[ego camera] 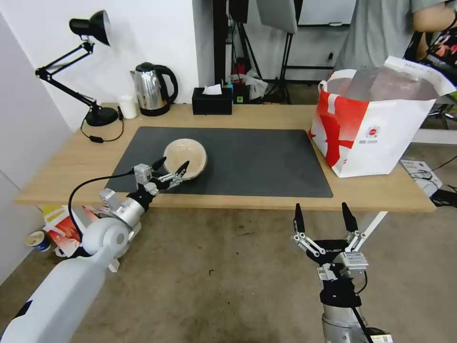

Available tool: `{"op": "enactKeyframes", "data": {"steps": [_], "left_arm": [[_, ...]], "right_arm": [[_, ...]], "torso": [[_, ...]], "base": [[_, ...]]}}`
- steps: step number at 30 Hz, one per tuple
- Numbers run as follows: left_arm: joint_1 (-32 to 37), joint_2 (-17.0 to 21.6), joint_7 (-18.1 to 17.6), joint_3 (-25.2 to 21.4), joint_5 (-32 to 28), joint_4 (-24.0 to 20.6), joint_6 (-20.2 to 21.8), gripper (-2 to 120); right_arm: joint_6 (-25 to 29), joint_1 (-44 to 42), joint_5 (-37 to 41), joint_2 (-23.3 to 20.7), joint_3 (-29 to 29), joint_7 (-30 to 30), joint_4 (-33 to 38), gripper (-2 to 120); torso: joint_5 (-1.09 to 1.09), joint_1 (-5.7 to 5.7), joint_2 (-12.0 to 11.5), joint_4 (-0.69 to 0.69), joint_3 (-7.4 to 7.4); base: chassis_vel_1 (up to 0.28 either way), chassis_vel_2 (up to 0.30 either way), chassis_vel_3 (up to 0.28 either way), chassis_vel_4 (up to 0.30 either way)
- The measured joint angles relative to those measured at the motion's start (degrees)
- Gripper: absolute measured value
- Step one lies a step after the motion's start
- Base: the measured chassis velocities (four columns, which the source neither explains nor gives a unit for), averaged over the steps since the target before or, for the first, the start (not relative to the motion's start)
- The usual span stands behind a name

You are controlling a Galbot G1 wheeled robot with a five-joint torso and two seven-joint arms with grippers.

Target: Pick up the trash from the table and place it into the takeout bag.

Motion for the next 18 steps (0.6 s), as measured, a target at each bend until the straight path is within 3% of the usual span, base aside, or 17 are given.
{"op": "enactKeyframes", "data": {"steps": [18], "left_arm": [[-1.83,-1.92,1.07,1.13,0.24,2.97,-0.13,99]], "right_arm": [[0.0,0.0,0.0,0.0,0.0,0.0,0.0,100]], "torso": [[0.0,0.0,0.0,0.0,0.0]], "base": [[0.0,0.0,0.0,0.0]]}}
